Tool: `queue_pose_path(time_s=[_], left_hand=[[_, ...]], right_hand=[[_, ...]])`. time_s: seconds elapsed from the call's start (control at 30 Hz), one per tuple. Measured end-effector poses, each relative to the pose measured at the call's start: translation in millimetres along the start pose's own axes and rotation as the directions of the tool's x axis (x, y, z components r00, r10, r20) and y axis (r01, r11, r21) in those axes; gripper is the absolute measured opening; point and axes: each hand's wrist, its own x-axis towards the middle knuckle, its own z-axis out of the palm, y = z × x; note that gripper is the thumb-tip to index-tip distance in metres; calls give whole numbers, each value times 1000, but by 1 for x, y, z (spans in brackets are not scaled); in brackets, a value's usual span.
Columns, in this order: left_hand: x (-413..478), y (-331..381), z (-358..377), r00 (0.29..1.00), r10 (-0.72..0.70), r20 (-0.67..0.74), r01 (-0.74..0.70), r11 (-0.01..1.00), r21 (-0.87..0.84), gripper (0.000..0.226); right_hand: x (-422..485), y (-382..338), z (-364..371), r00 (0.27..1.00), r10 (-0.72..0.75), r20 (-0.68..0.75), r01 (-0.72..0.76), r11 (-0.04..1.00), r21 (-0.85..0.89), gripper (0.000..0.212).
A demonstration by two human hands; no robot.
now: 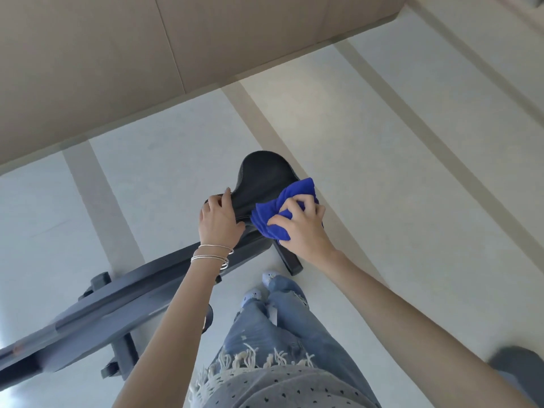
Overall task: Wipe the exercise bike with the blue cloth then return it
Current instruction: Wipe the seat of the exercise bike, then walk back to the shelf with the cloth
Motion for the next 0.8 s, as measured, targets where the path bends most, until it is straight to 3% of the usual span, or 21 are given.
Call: queue_pose_path(time_s=[0.17,0.3,0.47,0.63,0.8], left_hand=[[-11,29,-4,980,179,-88,-184,982,-51,66],[-24,65,6,916,392,-82,-396,917,-42,52],[-40,103,34,829,559,35,-558,829,-19,48],[-49,151,72,766,604,220,-632,771,82,52],[-65,225,110,674,636,375,-732,644,223,56]], right_hand=[[-33,18,5,996,84,-26,-82,992,92,32],[-55,35,6,965,238,109,-254,953,167,40],[-110,86,7,858,440,265,-487,861,145,40],[-174,147,-16,740,646,188,-672,721,171,41],[-231,203,-44,625,769,135,-776,593,215,42]])
